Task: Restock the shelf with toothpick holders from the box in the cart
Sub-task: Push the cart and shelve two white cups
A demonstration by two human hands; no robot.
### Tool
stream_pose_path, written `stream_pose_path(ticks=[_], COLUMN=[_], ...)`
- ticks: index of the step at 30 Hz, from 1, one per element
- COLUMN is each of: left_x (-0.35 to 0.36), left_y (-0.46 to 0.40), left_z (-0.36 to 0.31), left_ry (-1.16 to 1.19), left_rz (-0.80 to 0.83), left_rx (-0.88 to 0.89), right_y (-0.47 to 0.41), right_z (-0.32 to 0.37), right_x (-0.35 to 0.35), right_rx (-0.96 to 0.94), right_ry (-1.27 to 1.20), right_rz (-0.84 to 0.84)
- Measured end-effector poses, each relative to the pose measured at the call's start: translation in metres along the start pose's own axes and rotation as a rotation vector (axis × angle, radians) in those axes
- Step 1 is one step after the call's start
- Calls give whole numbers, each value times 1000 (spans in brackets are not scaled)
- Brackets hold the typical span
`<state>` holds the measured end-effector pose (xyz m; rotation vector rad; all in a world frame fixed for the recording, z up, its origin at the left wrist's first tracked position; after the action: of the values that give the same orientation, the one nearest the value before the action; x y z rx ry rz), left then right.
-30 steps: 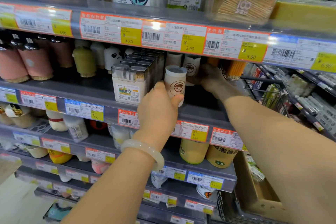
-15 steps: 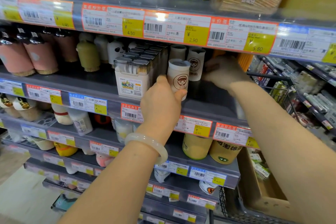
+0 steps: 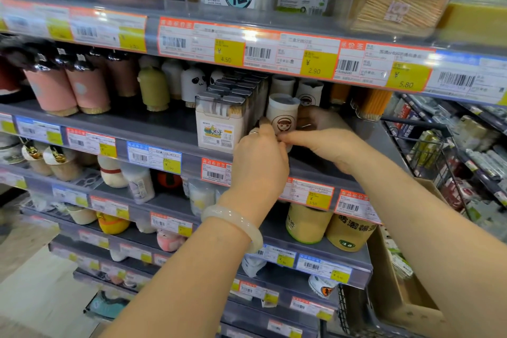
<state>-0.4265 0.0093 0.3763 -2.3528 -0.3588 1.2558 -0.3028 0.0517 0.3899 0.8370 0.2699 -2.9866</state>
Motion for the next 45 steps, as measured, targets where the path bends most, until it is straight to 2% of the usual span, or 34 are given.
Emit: stream_pose_path(ticks=[6,10,19,37,43,45], left_x=[6,6,7,15,15,15], left_y=[8,7,9,22,22,22], left_z=[5,7,8,20,21,21], left_ry=[20,-52,-137,-8,-2,-6], left_rz=[-104,-217,-326,-266,-245,-215], left_rx=[242,247,305,388,400,395], right_y=[-13,-26,-45,-45,-26,-13], right_z=[6,8,2,1,14,17], right_x=[4,7,12,13,7,-1], right_rx=[-16,-47,-38,-3,35,45], right_ry=[204,259,212,290,543,561], right_rz=[-157,-194,-228,-296,-230,-255])
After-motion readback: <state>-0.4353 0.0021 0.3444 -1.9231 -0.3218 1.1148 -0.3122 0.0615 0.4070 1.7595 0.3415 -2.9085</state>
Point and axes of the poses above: each hand's wrist, its own y-axis away from the middle knuckle, its own x-axis out of the palm, z = x × y, the point moved 3 cm from there along -y, towards the middle knuckle
